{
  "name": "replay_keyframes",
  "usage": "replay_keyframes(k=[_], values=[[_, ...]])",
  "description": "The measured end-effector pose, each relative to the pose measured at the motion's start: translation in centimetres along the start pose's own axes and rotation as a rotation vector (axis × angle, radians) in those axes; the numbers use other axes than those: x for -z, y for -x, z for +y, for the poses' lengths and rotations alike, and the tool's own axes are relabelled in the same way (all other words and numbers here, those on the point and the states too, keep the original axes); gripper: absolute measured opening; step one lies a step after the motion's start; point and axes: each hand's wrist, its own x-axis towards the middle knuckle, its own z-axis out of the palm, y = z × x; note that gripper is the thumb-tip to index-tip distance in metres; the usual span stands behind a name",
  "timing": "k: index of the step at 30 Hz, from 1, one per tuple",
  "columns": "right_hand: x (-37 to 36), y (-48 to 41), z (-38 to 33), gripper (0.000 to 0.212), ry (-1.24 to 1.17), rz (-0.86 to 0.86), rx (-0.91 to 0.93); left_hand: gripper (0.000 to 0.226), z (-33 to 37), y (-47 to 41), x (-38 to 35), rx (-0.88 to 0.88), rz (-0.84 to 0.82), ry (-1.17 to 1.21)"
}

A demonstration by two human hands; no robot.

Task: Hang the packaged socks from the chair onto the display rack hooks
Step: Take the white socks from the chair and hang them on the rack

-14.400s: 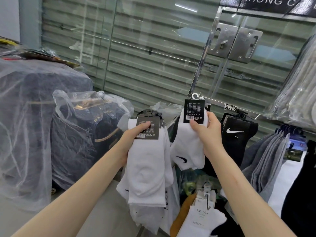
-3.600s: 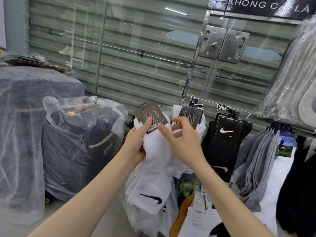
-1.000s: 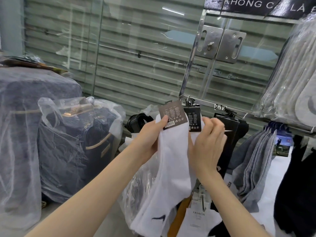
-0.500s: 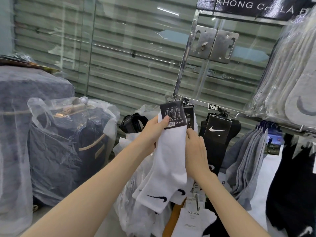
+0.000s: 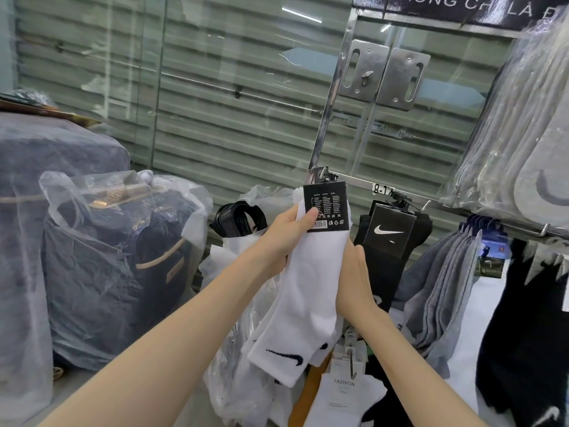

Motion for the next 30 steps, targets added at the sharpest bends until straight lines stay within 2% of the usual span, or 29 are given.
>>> replay_keyframes(k=[3, 6, 9, 12, 14, 17, 19, 22, 26, 30], values=[[0.3, 0.1, 0.6, 0.017, 0.030, -0.063, -0.009, 0.024, 0.0, -0.2, -0.1, 0.048, -0.022, -0.088], [1.1, 0.2, 0.5, 0.019, -0.201, -0.074, -0.080, 0.027, -0.1, -0.4, 0.0, 0.118, 0.024, -0.208], [1.8, 0.5, -0.2, 0.020, -0.394, 0.122, -0.124, 0.029, -0.5, -0.7, -0.2, 0.087, 0.112, -0.263], [2.3, 0.3, -1.3, 0.021, -0.419, 0.380, -0.160, 0.026, -0.9, -0.8, -0.6, -0.005, 0.232, -0.388], [2.6, 0.0, -2.0, 0.019, -0.297, 0.398, -0.079, 0.021, -1.2, -0.8, -0.5, -0.052, 0.319, -0.529], [2.3, 0.0, -2.4, 0.029, 0.136, 0.222, 0.132, 0.025, -1.6, -0.6, 0.0, -0.062, 0.366, -0.684], [1.7, 0.1, -2.2, 0.037, 0.347, 0.090, 0.160, 0.025, -2.0, -0.5, 0.4, -0.065, 0.337, -0.707], [1.0, 0.2, -1.9, 0.048, 0.469, -0.042, 0.133, 0.018, -2.7, -0.8, 0.9, -0.072, 0.344, -0.693], [0.4, -0.6, -1.6, 0.050, 0.542, -0.057, 0.121, 0.021, -3.0, -2.0, 1.6, -0.029, 0.440, -0.657], [0.0, -1.6, -1.1, 0.049, 0.590, -0.100, 0.086, 0.020, -3.2, -3.4, 1.3, 0.031, 0.450, -0.664]])
